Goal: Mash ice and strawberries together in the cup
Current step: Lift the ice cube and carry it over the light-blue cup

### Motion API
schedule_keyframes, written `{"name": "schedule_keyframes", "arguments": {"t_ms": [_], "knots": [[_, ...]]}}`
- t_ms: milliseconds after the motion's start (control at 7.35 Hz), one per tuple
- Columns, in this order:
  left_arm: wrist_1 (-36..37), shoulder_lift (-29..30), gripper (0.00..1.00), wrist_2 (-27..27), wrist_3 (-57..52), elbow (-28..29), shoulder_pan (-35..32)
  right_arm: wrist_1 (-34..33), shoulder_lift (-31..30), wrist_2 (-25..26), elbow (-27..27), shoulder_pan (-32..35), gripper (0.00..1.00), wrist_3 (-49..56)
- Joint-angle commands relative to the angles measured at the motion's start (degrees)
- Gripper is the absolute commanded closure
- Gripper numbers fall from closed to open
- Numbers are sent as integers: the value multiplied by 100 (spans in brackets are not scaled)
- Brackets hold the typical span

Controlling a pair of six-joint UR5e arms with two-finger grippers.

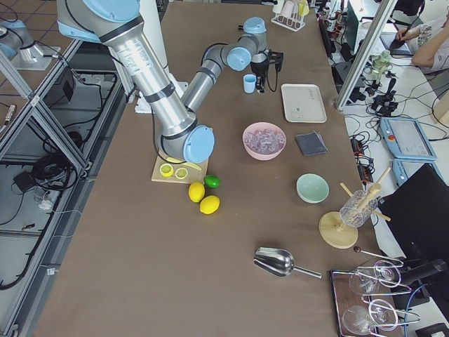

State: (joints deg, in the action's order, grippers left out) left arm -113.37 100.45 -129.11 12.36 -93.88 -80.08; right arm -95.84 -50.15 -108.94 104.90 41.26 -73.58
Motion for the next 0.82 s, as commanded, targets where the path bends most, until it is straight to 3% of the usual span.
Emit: {"name": "schedule_keyframes", "arguments": {"t_ms": [0, 136, 408, 680], "knots": [[-175, -86, 2, 0, 30, 36, -7, -40, 1064, 528, -966, -651, 100, -95], [-203, -95, 2, 9, 21, 63, -7, 12, 1260, 879, -1311, -933, 100, -191], [-387, -95, 3, 9, 38, 220, -7, 712, 1585, 1049, -2145, -1102, 100, -323], [-388, -69, 2, 0, 117, 256, 1, 918, 1649, 1382, -2360, -1382, 100, -368]]}}
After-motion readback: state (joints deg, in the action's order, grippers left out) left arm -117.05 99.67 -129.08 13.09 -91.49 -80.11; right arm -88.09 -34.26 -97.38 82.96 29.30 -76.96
